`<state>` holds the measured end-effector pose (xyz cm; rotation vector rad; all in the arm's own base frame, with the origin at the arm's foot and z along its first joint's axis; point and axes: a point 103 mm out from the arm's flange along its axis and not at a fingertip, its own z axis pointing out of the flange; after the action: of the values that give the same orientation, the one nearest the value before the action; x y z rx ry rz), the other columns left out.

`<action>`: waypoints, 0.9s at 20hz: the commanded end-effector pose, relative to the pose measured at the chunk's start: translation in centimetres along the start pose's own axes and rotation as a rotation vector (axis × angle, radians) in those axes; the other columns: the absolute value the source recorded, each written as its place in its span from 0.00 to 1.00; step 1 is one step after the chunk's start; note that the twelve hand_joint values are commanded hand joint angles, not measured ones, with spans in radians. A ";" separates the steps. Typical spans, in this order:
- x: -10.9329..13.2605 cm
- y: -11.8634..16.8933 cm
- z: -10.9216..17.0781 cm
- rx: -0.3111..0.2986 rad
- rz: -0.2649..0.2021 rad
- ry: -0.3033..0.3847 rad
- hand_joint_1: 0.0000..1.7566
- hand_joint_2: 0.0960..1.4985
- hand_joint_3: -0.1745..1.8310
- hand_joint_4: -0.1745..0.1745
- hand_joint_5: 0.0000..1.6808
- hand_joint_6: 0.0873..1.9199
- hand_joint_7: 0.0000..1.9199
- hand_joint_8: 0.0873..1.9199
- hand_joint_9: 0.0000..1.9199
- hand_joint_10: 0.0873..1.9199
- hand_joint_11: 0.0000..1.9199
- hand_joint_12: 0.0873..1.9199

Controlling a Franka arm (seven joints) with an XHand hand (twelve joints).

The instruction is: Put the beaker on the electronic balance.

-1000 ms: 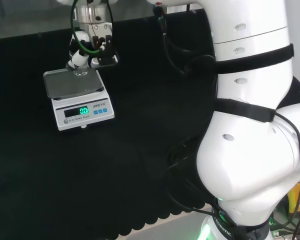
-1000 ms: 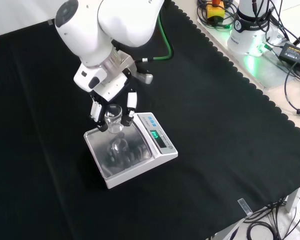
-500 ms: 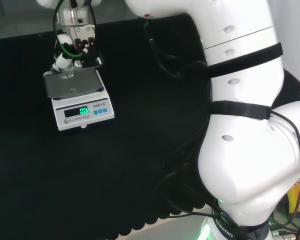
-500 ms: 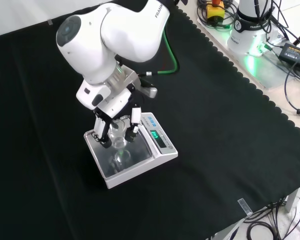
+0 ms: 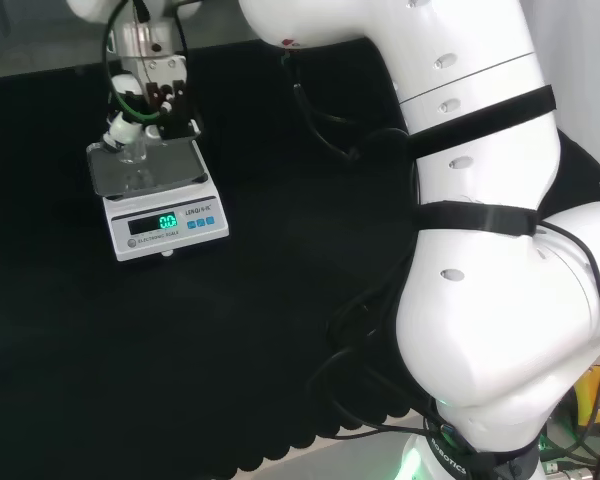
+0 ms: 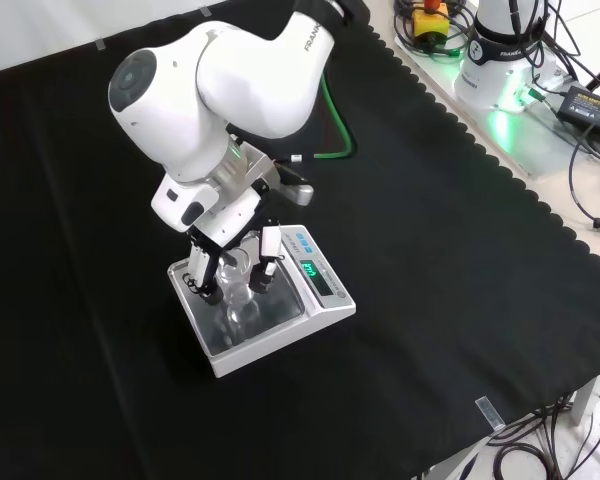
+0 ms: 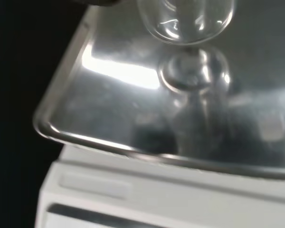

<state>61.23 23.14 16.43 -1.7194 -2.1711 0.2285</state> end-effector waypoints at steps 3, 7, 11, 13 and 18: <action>-1.7 0.4 1.5 0.029 0.040 0.027 0.57 0.58 0.37 0.00 0.43 0.43 0.44 0.47 0.73 0.20 0.85 0.25; -2.3 0.4 2.0 0.024 0.049 0.040 0.57 0.58 0.37 0.00 0.43 0.43 0.44 0.47 0.73 0.20 0.85 0.25; 1.5 1.1 1.9 0.026 0.051 0.036 0.57 0.58 0.37 0.00 0.43 0.43 0.44 0.47 0.73 0.20 0.85 0.25; 1.5 1.1 2.0 0.027 0.064 0.034 0.57 0.58 0.37 0.00 0.43 0.43 0.44 0.47 0.73 0.21 0.85 0.25; 1.8 1.2 2.2 0.036 0.060 0.033 0.57 0.58 0.37 0.00 0.43 0.43 0.44 0.47 0.73 0.21 0.85 0.25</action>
<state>61.40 24.48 14.48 -1.7608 -2.0905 0.2433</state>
